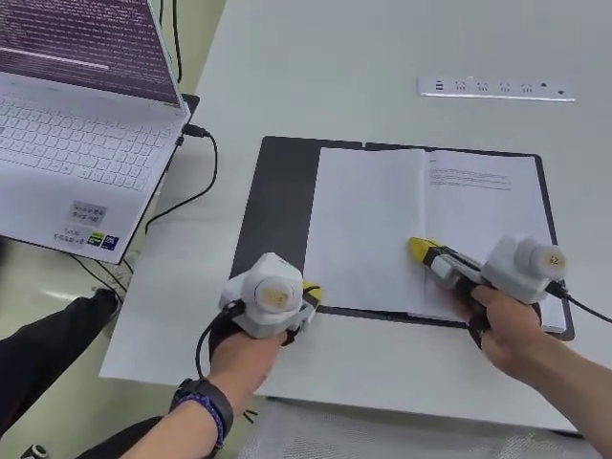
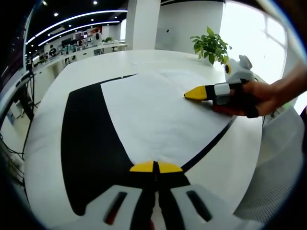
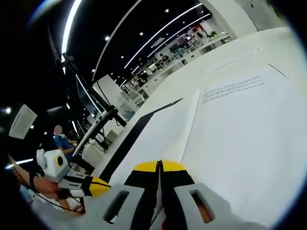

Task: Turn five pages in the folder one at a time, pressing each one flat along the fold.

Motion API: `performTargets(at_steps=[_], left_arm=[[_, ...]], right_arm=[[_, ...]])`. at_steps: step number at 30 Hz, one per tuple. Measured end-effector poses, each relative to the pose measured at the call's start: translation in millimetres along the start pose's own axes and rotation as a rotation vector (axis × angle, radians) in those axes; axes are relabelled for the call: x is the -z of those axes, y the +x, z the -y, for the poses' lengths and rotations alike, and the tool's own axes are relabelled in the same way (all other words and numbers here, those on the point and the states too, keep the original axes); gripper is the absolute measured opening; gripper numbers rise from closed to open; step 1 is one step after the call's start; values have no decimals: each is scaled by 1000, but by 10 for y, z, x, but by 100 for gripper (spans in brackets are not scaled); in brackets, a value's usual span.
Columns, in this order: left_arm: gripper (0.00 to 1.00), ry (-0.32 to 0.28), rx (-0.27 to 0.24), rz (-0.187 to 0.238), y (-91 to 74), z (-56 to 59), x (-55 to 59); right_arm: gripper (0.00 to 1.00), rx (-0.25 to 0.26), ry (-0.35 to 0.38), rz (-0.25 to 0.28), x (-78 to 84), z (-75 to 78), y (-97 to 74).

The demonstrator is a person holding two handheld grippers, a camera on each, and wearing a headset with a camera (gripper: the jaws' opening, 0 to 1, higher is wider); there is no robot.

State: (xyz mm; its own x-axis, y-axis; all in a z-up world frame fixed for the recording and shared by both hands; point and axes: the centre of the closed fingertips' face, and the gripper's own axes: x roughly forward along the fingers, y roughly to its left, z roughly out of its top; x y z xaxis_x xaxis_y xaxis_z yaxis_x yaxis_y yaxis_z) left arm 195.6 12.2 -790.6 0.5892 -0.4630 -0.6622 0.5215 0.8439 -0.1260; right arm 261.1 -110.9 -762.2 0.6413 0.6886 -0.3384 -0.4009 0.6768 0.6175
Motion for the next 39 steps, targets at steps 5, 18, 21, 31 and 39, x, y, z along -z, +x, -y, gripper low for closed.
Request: performTargets(at_steps=[5,18,21,31,39], left_arm=[[0,4,5,1,-6,2,3],[0,11,16,3,-3,1,7],[0,14,17,3,0,1,10],[0,23,12,2,-3,9,17],[0,11,1,1,-6,7,16]], right_arm=[[0,-12,-9,-25,114,-92,-58],[0,-37,-11,-62,289,-52,-163],[0,-48,-20,-78,356,-58,-213],[0,-50,-41,-98,487,-95,-318],[0,-60,-26,-106,593,-166,-398]])
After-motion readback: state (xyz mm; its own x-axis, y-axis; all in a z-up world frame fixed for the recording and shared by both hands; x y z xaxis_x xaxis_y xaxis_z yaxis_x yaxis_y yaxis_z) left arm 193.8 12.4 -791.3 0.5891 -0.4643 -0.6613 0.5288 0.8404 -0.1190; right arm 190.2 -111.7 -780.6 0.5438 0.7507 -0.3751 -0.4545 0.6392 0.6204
